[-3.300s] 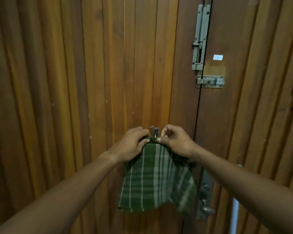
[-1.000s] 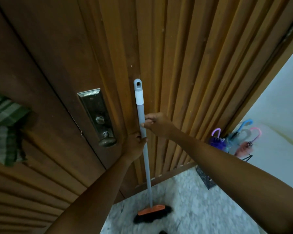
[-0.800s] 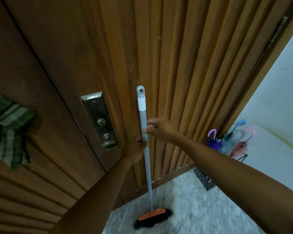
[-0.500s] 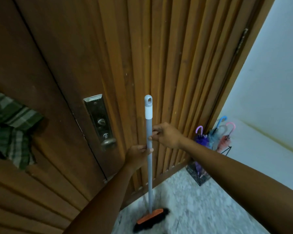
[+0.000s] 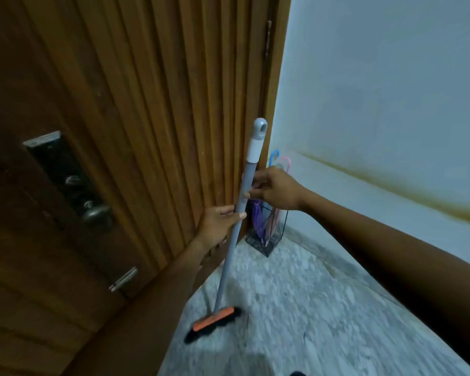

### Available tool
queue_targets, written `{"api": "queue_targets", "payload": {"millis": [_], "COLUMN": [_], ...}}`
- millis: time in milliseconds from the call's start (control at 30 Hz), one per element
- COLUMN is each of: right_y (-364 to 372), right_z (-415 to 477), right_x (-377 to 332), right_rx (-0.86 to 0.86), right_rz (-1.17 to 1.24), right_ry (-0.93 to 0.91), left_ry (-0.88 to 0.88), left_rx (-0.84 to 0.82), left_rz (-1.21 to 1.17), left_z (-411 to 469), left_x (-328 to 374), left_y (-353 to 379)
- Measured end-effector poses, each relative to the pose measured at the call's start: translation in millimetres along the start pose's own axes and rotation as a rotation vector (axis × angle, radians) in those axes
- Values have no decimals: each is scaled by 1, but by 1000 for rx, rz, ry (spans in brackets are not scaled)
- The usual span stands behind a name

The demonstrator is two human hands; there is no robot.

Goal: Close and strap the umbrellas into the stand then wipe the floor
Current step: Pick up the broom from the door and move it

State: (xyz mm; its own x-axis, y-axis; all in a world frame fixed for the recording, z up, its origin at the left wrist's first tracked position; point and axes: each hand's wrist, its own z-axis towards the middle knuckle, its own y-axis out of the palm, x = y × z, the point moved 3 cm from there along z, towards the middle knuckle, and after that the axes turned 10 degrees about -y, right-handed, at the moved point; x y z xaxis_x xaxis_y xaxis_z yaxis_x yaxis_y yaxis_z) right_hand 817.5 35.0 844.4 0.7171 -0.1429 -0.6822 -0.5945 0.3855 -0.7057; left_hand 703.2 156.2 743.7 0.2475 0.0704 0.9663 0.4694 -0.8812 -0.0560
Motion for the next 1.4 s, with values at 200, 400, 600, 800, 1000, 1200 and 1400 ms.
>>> {"api": "queue_targets", "payload": {"millis": [200, 400, 600, 800, 1000, 1200, 1400], "right_y": [-86, -172, -244, -276, -316, -362, -395], "right_z": [-73, -191, -280, -329, -364, -396, -407], "right_x": [34, 98, 136, 157, 175, 214, 276], "right_rx": [236, 355, 399, 554, 736, 746, 720], "right_rz": [21, 114, 26, -47, -72, -109, -163], "right_ry": [31, 145, 232, 298, 370, 459, 573], "left_ry": [58, 29, 50, 116, 90, 114, 166], "left_rx": [-162, -410, -539, -564, -627, -659, -715], "left_rz": [-14, 144, 311, 378, 344, 354, 413], "left_z": [10, 20, 13, 9, 16, 44, 93], "left_x": [43, 66, 75, 81, 101, 99, 94], "left_y": [106, 260, 383, 462, 531, 601, 659]}}
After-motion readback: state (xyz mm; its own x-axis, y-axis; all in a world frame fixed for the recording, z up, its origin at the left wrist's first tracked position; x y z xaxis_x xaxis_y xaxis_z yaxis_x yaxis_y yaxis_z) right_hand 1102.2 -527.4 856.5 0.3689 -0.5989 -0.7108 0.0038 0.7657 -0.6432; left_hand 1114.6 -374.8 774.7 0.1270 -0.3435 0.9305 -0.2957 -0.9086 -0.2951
